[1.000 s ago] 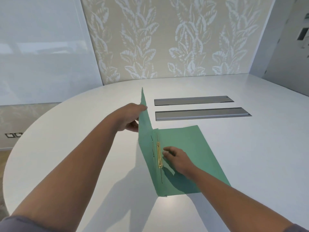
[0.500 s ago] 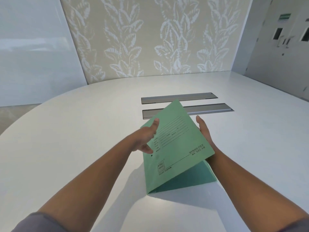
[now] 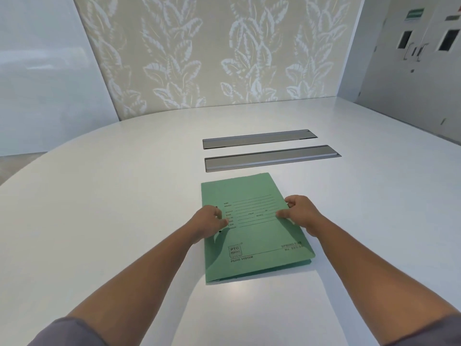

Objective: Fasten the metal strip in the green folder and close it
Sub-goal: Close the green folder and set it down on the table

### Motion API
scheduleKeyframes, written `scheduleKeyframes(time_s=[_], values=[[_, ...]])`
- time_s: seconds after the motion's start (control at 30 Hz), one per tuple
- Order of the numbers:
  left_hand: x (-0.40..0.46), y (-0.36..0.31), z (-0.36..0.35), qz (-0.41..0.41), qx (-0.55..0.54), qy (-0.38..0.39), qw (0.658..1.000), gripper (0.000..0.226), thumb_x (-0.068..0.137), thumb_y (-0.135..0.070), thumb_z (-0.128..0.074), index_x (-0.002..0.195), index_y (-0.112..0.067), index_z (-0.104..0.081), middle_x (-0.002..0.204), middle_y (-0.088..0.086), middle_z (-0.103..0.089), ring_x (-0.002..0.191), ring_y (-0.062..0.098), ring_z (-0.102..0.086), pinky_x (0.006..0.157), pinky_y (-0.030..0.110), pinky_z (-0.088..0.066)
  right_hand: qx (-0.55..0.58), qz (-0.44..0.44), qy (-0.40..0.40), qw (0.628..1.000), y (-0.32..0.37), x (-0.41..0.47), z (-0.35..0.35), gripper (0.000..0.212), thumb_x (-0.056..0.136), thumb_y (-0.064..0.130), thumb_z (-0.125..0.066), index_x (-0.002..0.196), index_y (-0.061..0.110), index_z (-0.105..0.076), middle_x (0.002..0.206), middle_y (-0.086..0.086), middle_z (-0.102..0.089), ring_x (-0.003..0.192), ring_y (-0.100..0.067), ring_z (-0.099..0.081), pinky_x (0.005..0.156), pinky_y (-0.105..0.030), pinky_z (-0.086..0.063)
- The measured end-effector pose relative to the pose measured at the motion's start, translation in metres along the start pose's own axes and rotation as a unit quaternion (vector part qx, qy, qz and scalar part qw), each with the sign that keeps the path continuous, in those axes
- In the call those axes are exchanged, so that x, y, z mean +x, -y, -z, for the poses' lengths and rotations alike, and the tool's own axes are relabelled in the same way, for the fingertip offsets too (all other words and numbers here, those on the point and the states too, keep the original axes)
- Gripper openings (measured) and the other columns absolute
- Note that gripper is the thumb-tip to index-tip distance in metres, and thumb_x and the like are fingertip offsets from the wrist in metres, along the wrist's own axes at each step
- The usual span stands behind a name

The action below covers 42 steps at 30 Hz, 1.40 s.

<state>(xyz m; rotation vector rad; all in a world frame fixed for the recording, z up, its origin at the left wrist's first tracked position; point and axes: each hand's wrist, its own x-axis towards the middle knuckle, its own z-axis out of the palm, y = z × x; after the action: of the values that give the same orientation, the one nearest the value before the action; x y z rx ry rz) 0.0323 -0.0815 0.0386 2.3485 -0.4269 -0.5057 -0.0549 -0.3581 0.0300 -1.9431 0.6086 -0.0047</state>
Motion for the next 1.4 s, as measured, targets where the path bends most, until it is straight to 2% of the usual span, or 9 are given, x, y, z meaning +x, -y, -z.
scheduleKeyframes(time_s=[0.07, 0.23, 0.43, 0.63, 0.77, 0.93, 1.07, 1.3, 1.4], values=[[-0.001, 0.002, -0.003, -0.006, 0.042, 0.002, 0.999, 0.019, 0.087, -0.023, -0.076, 0.100, -0.011, -0.069, 0.128, 0.003, -0.057, 0.114, 0.027, -0.058, 0.094, 0.036, -0.051, -0.057, -0.001, -0.012, 0.998, -0.002, -0.003, -0.008, 0.044, 0.069, 0.032, -0.093, 0.101, 0.013, -0.070, 0.099, -0.004, -0.077, 0.088, -0.025, -0.074, 0.081, -0.047, -0.062], [-0.007, 0.009, -0.012, 0.036, 0.091, -0.050, 0.994, 0.073, 0.079, -0.037, -0.081, 0.143, -0.025, -0.050, 0.154, 0.005, -0.024, 0.138, 0.030, -0.030, 0.113, 0.045, -0.037, -0.245, 0.005, -0.032, 0.969, 0.001, -0.009, -0.019, 0.081, 0.045, 0.066, -0.089, 0.108, 0.021, -0.066, 0.109, -0.002, -0.062, 0.098, -0.027, -0.063, 0.084, -0.044, -0.057], [-0.005, -0.001, -0.015, 0.121, -0.038, -0.100, 0.987, 0.061, 0.071, -0.014, -0.074, 0.122, -0.022, -0.041, 0.121, 0.005, -0.041, 0.110, 0.030, -0.043, 0.063, 0.037, -0.048, -0.350, -0.008, -0.017, 0.936, 0.013, -0.008, -0.026, 0.069, 0.058, 0.063, -0.087, 0.107, 0.022, -0.060, 0.115, -0.004, -0.049, 0.104, -0.030, -0.058, 0.088, -0.043, -0.056], [0.003, 0.008, -0.003, 0.167, -0.365, -0.163, 0.901, 0.033, 0.083, 0.006, -0.062, 0.113, 0.000, -0.050, 0.098, 0.014, -0.064, 0.070, 0.021, -0.063, 0.039, 0.024, -0.047, -0.353, -0.018, -0.014, 0.935, 0.014, -0.010, -0.026, 0.071, 0.061, 0.062, -0.085, 0.115, 0.024, -0.061, 0.118, -0.003, -0.049, 0.109, -0.031, -0.057, 0.091, -0.043, -0.054], [0.003, 0.009, -0.005, 0.138, -0.395, -0.115, 0.901, 0.016, 0.087, 0.003, -0.065, 0.099, -0.008, -0.064, 0.093, 0.010, -0.075, 0.071, 0.025, -0.073, 0.048, 0.029, -0.056, -0.344, -0.016, -0.026, 0.938, 0.013, -0.011, -0.026, 0.070, 0.060, 0.062, -0.085, 0.115, 0.027, -0.061, 0.118, -0.002, -0.049, 0.108, -0.030, -0.057, 0.089, -0.042, -0.054], [-0.002, 0.012, -0.018, 0.097, -0.396, -0.084, 0.909, 0.040, 0.091, -0.001, -0.060, 0.119, -0.022, -0.042, 0.105, 0.007, -0.069, 0.087, 0.029, -0.073, 0.059, 0.037, -0.059, -0.335, -0.009, -0.032, 0.942, 0.010, -0.012, -0.026, 0.071, 0.058, 0.062, -0.086, 0.115, 0.028, -0.061, 0.117, -0.001, -0.050, 0.106, -0.029, -0.057, 0.083, -0.040, -0.053], [-0.003, 0.017, -0.016, 0.087, -0.412, -0.098, 0.902, 0.045, 0.094, 0.000, -0.058, 0.125, -0.027, -0.040, 0.103, 0.006, -0.070, 0.077, 0.028, -0.075, 0.052, 0.036, -0.059, -0.272, 0.021, -0.035, 0.961, 0.007, -0.013, -0.025, 0.069, 0.053, 0.058, -0.089, 0.109, 0.028, -0.062, 0.110, 0.003, -0.060, 0.098, -0.026, -0.063, 0.080, -0.041, -0.056], [0.004, 0.018, 0.020, 0.034, -0.455, -0.156, 0.876, 0.047, 0.094, 0.001, -0.061, 0.124, -0.030, -0.042, 0.102, 0.008, -0.073, 0.070, 0.026, -0.077, 0.054, 0.042, -0.060, 0.123, 0.049, -0.009, 0.991, 0.012, -0.015, -0.026, 0.067, 0.083, 0.030, -0.083, 0.137, 0.032, -0.044, 0.110, -0.003, -0.072, 0.092, -0.019, -0.073, 0.068, -0.038, -0.056], [0.007, 0.018, 0.042, 0.021, -0.479, -0.177, 0.860, 0.046, 0.094, 0.002, -0.060, 0.123, -0.030, -0.043, 0.101, 0.008, -0.073, 0.069, 0.025, -0.077, 0.053, 0.042, -0.059, 0.207, 0.039, 0.033, 0.977, 0.014, -0.016, -0.031, 0.040, 0.094, 0.021, -0.072, 0.130, 0.020, -0.056, 0.108, -0.011, -0.078, 0.088, -0.028, -0.076, 0.080, -0.055, -0.062]])
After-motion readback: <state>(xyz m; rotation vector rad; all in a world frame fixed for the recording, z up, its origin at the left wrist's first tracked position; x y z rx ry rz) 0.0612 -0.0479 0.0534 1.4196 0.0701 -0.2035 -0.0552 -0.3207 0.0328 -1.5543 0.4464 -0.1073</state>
